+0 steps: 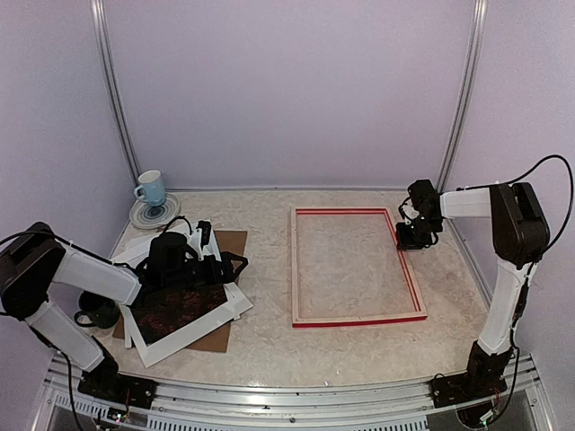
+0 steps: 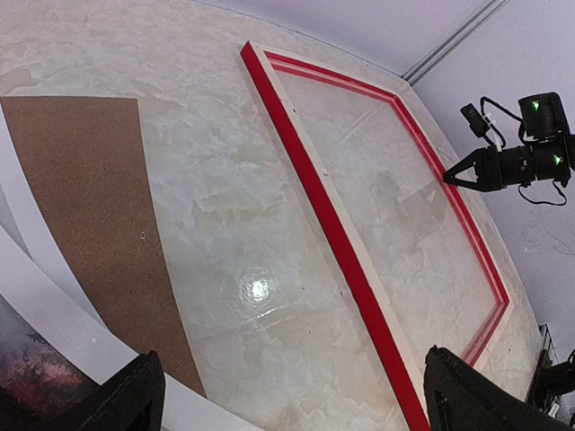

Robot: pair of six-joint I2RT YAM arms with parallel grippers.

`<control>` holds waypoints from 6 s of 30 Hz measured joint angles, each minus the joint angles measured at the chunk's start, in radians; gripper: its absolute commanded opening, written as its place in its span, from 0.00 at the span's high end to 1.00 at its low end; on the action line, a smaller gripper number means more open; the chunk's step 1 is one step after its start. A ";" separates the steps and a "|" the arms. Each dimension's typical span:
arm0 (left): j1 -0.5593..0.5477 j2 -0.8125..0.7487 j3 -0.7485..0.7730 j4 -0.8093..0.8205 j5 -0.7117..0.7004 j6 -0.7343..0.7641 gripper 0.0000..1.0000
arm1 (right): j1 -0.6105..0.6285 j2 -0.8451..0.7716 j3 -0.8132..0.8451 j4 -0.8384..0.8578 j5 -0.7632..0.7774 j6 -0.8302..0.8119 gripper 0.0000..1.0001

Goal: Put the photo into the frame
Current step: Adjust the frame body at the center of the board, then pick up the mat board from the photo, then place the mat board on the glass panel.

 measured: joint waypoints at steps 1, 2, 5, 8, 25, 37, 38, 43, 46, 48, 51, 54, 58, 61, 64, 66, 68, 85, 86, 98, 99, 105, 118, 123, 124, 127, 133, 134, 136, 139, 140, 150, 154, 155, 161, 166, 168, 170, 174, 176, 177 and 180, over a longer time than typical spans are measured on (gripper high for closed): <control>0.000 0.000 0.000 0.000 0.000 0.000 0.01 | 0.001 -0.001 0.000 -0.001 0.000 0.000 0.81; 0.000 0.000 0.000 0.000 0.000 0.000 0.01 | 0.002 -0.002 -0.001 -0.002 0.001 0.000 0.81; 0.000 0.000 0.000 0.000 0.000 0.000 0.01 | 0.010 -0.008 -0.007 -0.009 0.005 0.001 0.75; 0.000 -0.005 0.000 -0.001 0.000 0.000 0.01 | 0.022 -0.011 -0.016 -0.019 0.010 0.001 0.69; -0.019 -0.114 -0.009 -0.092 -0.035 -0.005 0.01 | 0.180 -0.172 0.152 -0.120 -0.027 0.039 0.44; -0.034 -0.271 -0.098 -0.181 -0.120 -0.027 0.01 | 0.523 0.074 0.431 -0.089 -0.299 0.098 0.33; -0.035 -0.277 -0.104 -0.186 -0.127 -0.029 0.01 | 0.544 0.109 0.457 -0.090 -0.315 0.102 0.33; -0.040 -0.319 -0.139 -0.212 -0.162 -0.049 0.01 | 0.621 0.226 0.539 -0.092 -0.398 0.125 0.30; -0.040 -0.347 -0.159 -0.218 -0.183 -0.057 0.01 | 0.655 0.276 0.583 -0.091 -0.456 0.133 0.30; -0.040 -0.363 -0.168 -0.221 -0.196 -0.061 0.01 | 0.670 0.302 0.607 -0.091 -0.488 0.137 0.30; -0.040 -0.385 -0.173 -0.225 -0.215 -0.068 0.01 | 0.691 0.348 0.643 -0.090 -0.526 0.145 0.30; -0.041 -0.393 -0.173 -0.224 -0.222 -0.069 0.01 | 0.703 0.388 0.658 -0.093 -0.551 0.150 0.30; -0.041 -0.391 -0.173 -0.224 -0.227 -0.072 0.01 | 0.713 0.427 0.661 -0.096 -0.572 0.157 0.30; -0.042 -0.388 -0.173 -0.224 -0.227 -0.072 0.01 | 0.718 0.447 0.668 -0.101 -0.585 0.160 0.31; -0.044 -0.388 -0.174 -0.223 -0.229 -0.072 0.01 | 0.721 0.464 0.674 -0.103 -0.598 0.163 0.32; -0.044 -0.388 -0.175 -0.219 -0.229 -0.072 0.01 | 0.723 0.474 0.674 -0.104 -0.608 0.163 0.32; -0.044 -0.388 -0.179 -0.215 -0.229 -0.073 0.01 | 0.724 0.481 0.676 -0.103 -0.624 0.164 0.32; -0.044 -0.381 -0.208 -0.168 -0.229 -0.089 0.01 | 0.744 0.510 0.678 -0.069 -0.746 0.220 0.33; -0.044 -0.381 -0.209 -0.165 -0.229 -0.089 0.01 | 0.744 0.512 0.679 -0.066 -0.752 0.225 0.34; -0.045 -0.400 -0.235 -0.145 -0.237 -0.088 0.01 | 0.743 0.532 0.660 0.005 -0.837 0.309 0.40; -0.045 -0.400 -0.237 -0.144 -0.237 -0.088 0.01 | 0.742 0.532 0.649 0.023 -0.848 0.319 0.41; -0.045 -0.399 -0.247 -0.130 -0.237 -0.088 0.01 | 0.716 0.513 0.531 0.209 -0.936 0.436 0.45; -0.045 -0.376 -0.248 -0.105 -0.237 -0.089 0.01 | 0.710 0.513 0.472 0.372 -0.989 0.582 0.66; -0.045 -0.375 -0.248 -0.104 -0.237 -0.089 0.01 | 0.710 0.513 0.468 0.387 -0.989 0.601 0.80; -0.044 -0.375 -0.248 -0.103 -0.236 -0.089 0.01 | 0.710 0.513 0.468 0.389 -0.989 0.605 0.83; -0.045 -0.371 -0.248 -0.103 -0.237 -0.089 0.01 | 0.710 0.513 0.466 0.395 -0.989 0.613 0.90; -0.044 -0.370 -0.252 -0.102 -0.236 -0.090 0.01 | 0.710 0.513 0.459 0.404 -0.990 0.620 0.98; -0.045 -0.370 -0.252 -0.101 -0.236 -0.090 0.01 | 0.710 0.513 0.458 0.404 -0.990 0.620 1.00; -0.045 -0.369 -0.252 -0.100 -0.236 -0.090 0.01 | 0.707 0.513 0.457 0.406 -0.990 0.620 1.00; -0.045 -0.369 -0.252 -0.096 -0.236 -0.090 0.01 | 0.701 0.512 0.450 0.408 -0.990 0.618 1.00; -0.045 -0.369 -0.252 -0.095 -0.236 -0.090 0.01 | 0.700 0.511 0.445 0.409 -0.990 0.618 1.00; -0.045 -0.364 -0.253 -0.080 -0.236 -0.090 0.01 | 0.651 0.394 0.332 0.407 -0.983 0.609 1.00; -0.044 -0.351 -0.253 -0.077 -0.235 -0.090 0.01 | 0.628 0.323 0.288 0.410 -0.980 0.596 1.00; -0.044 -0.349 -0.253 -0.076 -0.235 -0.090 0.01 | 0.624 0.309 0.279 0.409 -0.978 0.593 1.00; -0.044 -0.343 -0.252 -0.075 -0.232 -0.089 0.01 | 0.602 0.244 0.221 0.407 -0.945 0.567 1.00; -0.044 -0.341 -0.251 -0.075 -0.232 -0.088 0.01 | 0.584 0.183 0.117 0.406 -0.919 0.557 1.00; -0.044 -0.340 -0.251 -0.075 -0.231 -0.087 0.01 | 0.575 0.156 0.071 0.406 -0.910 0.555 1.00; -0.044 -0.337 -0.248 -0.076 -0.228 -0.086 0.01 | 0.563 0.123 0.029 0.405 -0.898 0.549 1.00; -0.041 -0.320 -0.233 -0.075 -0.220 -0.084 0.01 | 0.537 0.055 -0.036 0.405 -0.873 0.537 1.00; -0.041 -0.310 -0.224 -0.074 -0.215 -0.082 0.01 | 0.529 0.023 -0.061 0.405 -0.865 0.533 1.00; -0.041 -0.306 -0.221 -0.074 -0.213 -0.080 0.01 | 0.526 0.009 -0.073 0.405 -0.861 0.530 1.00; -0.039 -0.300 -0.216 -0.074 -0.209 -0.076 0.01 | 0.516 -0.029 -0.109 0.401 -0.847 0.520 1.00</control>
